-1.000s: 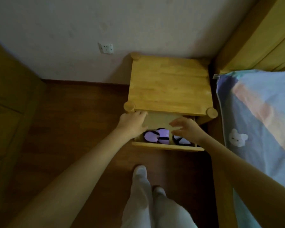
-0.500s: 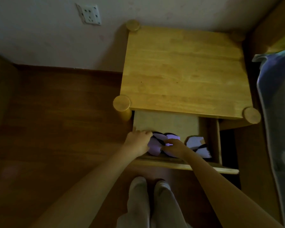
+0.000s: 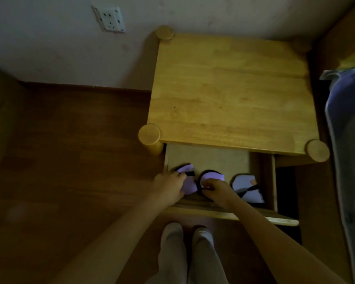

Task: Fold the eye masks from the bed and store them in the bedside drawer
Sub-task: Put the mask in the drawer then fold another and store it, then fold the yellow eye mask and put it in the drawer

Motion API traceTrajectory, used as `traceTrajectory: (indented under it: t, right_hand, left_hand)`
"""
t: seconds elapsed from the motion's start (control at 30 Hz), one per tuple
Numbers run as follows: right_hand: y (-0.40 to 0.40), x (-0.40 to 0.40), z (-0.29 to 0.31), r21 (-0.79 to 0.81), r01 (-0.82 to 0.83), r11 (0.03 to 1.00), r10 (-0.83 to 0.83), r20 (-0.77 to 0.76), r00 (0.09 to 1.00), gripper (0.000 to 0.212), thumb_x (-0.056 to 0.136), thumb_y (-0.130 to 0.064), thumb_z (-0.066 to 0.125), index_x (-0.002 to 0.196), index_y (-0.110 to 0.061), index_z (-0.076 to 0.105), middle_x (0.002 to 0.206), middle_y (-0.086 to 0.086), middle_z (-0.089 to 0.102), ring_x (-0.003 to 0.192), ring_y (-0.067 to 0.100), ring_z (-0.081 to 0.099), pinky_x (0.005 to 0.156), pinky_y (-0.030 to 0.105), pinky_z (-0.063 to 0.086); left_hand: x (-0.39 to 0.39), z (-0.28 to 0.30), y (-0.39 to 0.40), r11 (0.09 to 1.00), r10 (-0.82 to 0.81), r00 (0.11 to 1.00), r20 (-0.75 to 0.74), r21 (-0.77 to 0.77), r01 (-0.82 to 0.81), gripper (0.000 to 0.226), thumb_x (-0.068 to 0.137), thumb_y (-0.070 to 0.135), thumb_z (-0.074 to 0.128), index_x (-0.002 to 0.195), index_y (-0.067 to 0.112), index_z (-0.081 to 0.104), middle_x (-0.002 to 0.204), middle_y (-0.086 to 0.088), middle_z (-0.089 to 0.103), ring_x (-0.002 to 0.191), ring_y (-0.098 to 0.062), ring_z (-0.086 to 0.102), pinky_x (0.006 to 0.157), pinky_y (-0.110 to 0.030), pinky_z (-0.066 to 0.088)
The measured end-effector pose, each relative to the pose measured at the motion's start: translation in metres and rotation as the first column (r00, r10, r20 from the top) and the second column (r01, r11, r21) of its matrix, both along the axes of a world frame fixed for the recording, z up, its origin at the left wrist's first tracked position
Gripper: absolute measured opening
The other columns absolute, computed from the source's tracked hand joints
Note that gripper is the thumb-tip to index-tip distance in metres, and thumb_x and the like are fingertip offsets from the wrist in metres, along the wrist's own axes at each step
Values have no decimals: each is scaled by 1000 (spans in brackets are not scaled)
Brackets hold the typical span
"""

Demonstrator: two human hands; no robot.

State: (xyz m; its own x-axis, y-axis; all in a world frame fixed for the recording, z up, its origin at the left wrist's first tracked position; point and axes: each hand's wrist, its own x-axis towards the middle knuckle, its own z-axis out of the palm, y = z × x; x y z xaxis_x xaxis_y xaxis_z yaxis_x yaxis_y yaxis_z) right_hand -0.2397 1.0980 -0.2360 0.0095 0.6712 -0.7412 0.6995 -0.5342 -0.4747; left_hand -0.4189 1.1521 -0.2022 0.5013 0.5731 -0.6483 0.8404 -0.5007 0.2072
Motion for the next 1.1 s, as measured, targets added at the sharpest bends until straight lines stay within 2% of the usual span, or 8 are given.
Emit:
traceTrajectory:
  t: [0.2, 0.33, 0.43, 0.5, 0.63, 0.77, 0.87, 1.1]
  right_hand:
    - [-1, 44, 112, 101, -73, 992, 60, 125, 990, 32, 90, -19, 52, 121, -24, 59, 121, -5, 63, 111, 17, 59, 89, 29, 47]
    - [14, 68, 241, 270, 22, 963, -32, 35, 999, 20, 91, -18, 55, 108, -25, 64, 106, -5, 68, 102, 13, 64, 89, 35, 52]
    - [15, 83, 348, 415, 44, 909, -66, 40, 997, 20, 88, -17, 61, 100, -33, 60, 99, -11, 67, 98, 4, 62, 88, 25, 48]
    - [9, 92, 410, 500, 30, 865, -75, 70, 995, 24, 86, -17, 64, 101, -34, 60, 107, -13, 66, 101, 1, 60, 89, 19, 42]
    - [-11, 106, 512, 636, -8, 772, -135, 175, 975, 40, 82, -19, 69, 121, -20, 60, 124, -4, 62, 119, 15, 55, 99, 25, 40]
    - [-36, 111, 599, 732, -43, 680, -198, 240, 950, 55, 83, -17, 68, 134, -18, 49, 132, 1, 55, 124, 17, 48, 97, 17, 31]
    - [-59, 113, 644, 801, -62, 596, -291, 287, 913, 63, 82, -25, 69, 139, -28, 42, 141, -4, 48, 131, 14, 42, 106, 29, 35]
    - [-129, 93, 723, 913, -38, 406, -643, 315, 699, 66, 81, -32, 69, 140, -32, 39, 145, -9, 42, 133, 14, 39, 106, 35, 39]
  left_hand:
    - [18, 101, 12, 995, 14, 993, 119, 97, -26, 44, 93, 32, 51, 134, 21, 42, 131, -3, 53, 119, -26, 50, 88, -37, 42]
    - [35, 222, 33, 988, -16, 985, 173, 157, -11, 43, 96, 37, 48, 136, 23, 42, 133, 3, 53, 119, -20, 51, 88, -36, 45]
    - [45, 325, 41, 975, -83, 980, 181, 217, 42, 46, 97, 42, 46, 139, 25, 41, 136, 5, 52, 117, -16, 54, 89, -35, 49]
    - [50, 386, 42, 955, -134, 974, 183, 285, 78, 48, 96, 44, 47, 140, 26, 40, 138, 6, 50, 118, -15, 54, 91, -35, 49]
    - [66, 487, 38, 876, -229, 952, 202, 469, 111, 52, 93, 44, 52, 139, 27, 39, 142, 5, 48, 129, -18, 46, 99, -37, 42]
    - [85, 566, 30, 789, -366, 885, 289, 600, 130, 50, 92, 45, 52, 138, 30, 39, 142, 7, 45, 130, -17, 42, 99, -37, 39]
    - [93, 616, 24, 715, -473, 813, 339, 687, 129, 55, 92, 44, 50, 143, 30, 34, 146, 8, 41, 132, -16, 39, 99, -37, 39]
    - [120, 711, -1, 588, -696, 582, 420, 798, 128, 64, 91, 48, 50, 147, 35, 23, 148, 9, 36, 130, -15, 40, 100, -36, 38]
